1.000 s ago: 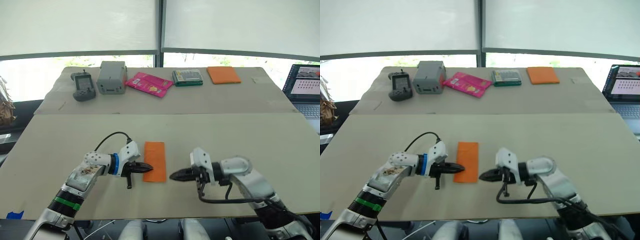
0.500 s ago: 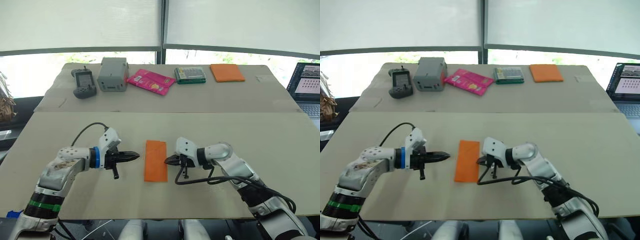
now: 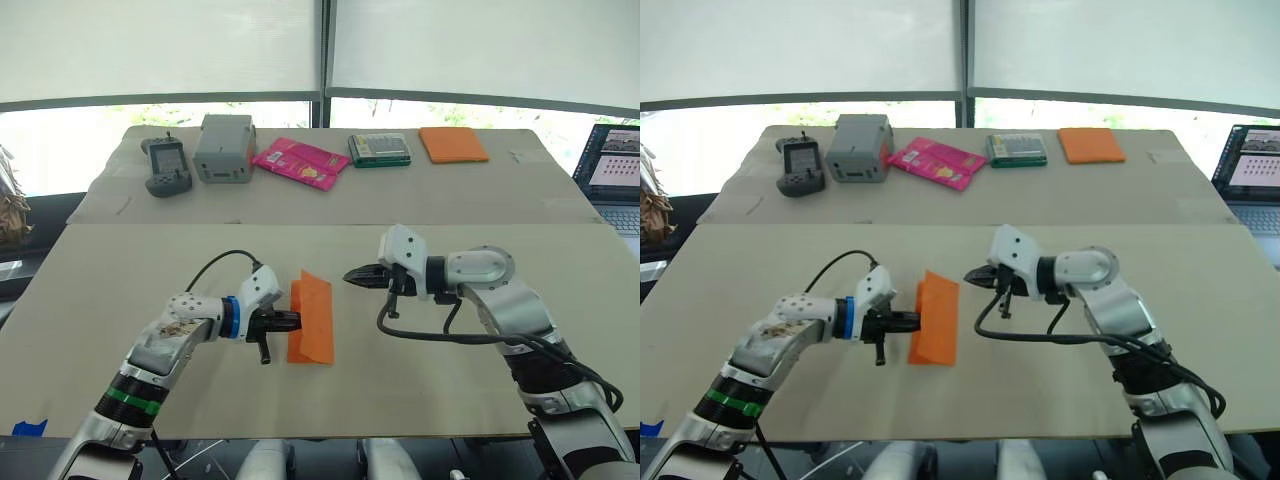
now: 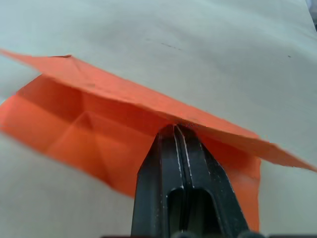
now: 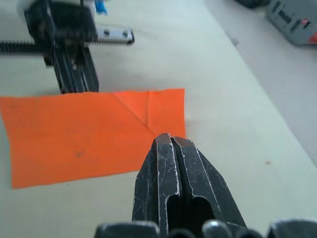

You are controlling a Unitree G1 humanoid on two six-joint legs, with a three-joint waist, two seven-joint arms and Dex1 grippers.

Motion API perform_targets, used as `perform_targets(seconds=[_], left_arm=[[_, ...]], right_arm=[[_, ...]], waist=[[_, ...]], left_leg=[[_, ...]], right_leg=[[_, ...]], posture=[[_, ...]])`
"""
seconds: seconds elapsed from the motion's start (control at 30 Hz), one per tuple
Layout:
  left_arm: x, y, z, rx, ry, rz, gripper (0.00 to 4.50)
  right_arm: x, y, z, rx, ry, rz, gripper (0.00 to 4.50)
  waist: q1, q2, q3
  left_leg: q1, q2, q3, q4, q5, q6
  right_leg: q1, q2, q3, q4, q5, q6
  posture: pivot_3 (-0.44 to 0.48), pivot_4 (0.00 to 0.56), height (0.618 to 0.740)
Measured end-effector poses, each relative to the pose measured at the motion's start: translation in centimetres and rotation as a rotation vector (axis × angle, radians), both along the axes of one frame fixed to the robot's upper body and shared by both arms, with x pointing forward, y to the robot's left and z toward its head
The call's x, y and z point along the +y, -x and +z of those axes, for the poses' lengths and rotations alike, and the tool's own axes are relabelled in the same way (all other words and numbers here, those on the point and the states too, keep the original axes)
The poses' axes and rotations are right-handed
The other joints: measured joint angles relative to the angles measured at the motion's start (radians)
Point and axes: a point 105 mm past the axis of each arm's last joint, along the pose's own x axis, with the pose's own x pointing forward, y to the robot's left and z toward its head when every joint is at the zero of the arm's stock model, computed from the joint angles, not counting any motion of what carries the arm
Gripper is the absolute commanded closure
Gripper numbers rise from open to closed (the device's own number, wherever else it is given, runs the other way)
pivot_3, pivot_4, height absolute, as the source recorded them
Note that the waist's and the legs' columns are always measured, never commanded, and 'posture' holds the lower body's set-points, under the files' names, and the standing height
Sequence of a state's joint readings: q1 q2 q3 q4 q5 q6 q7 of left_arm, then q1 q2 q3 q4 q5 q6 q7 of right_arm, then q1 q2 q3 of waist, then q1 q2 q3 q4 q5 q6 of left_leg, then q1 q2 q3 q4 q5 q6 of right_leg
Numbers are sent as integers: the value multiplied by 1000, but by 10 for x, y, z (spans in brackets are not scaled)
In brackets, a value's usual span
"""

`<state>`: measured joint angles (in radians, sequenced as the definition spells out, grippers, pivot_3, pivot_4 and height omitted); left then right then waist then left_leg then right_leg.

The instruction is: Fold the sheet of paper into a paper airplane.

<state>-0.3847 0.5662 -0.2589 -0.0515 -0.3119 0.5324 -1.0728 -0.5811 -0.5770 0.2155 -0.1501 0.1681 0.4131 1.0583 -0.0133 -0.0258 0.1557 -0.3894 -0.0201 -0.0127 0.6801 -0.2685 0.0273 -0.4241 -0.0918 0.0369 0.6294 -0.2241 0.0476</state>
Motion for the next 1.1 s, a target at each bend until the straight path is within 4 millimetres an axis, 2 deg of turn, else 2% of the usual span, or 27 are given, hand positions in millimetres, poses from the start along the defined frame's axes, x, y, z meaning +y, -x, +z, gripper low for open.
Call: perform_targets(seconds=[0.07, 0.17, 0.47, 0.53, 0.6, 0.7, 0.83, 1.1], left_arm=[[-16, 6, -11, 29, 11, -51, 4500], [-36, 5, -13, 8, 23, -103, 4500], [-49, 5, -19, -23, 11, -135, 4500], [-50, 5, -20, -22, 13, -137, 4500], [-50, 5, -20, -28, 12, -138, 4500], [-48, 5, -20, -34, 14, -133, 4500], [-45, 5, -18, -40, 19, -119, 4500], [-37, 10, -18, 5, 50, -60, 4500]], right_arm=[[2, 3, 2, 4, -9, 10, 4475], [2, 6, 5, 8, -18, 18, 4475], [4, 24, 4, -4, 4, 16, 4475], [2, 24, -10, 12, 50, -14, 4475], [-5, 22, -38, 57, 139, -58, 4475], [-12, 20, -67, 119, 204, -105, 4475], [-15, 18, -77, 123, 244, -121, 4475], [-17, 18, -80, 129, 244, -133, 4475]], waist=[[1, 0, 0], [7, 0, 0], [23, 0, 0], [27, 0, 0], [26, -1, -1], [25, 0, -1], [21, 0, -1], [14, 0, -1]], left_leg=[[0, 0, 0, 0, 0, 0], [0, -1, 0, 1, 0, 0], [1, -1, 0, 3, 0, 1], [2, -2, -1, 4, 0, 1], [2, -2, 0, 4, 0, 1], [2, -2, 0, 4, 0, 1], [2, -1, 0, 4, 0, 1], [3, 0, 0, 4, 0, 1]], right_leg=[[0, 0, 0, 0, 0, 0], [1, -1, 0, 0, 0, 0], [4, -1, 0, 0, 0, 0], [5, -1, -1, 0, 0, 0], [5, -2, -1, 0, 0, 0], [4, -1, 0, 0, 0, 0], [4, 0, 0, 0, 0, 0], [5, 0, 0, 0, 0, 0]], posture=[[0, 150, 740], [0, 150, 740], [0, 150, 740], [0, 150, 740], [0, 150, 740], [0, 150, 740], [0, 150, 740], [0, 150, 740]])
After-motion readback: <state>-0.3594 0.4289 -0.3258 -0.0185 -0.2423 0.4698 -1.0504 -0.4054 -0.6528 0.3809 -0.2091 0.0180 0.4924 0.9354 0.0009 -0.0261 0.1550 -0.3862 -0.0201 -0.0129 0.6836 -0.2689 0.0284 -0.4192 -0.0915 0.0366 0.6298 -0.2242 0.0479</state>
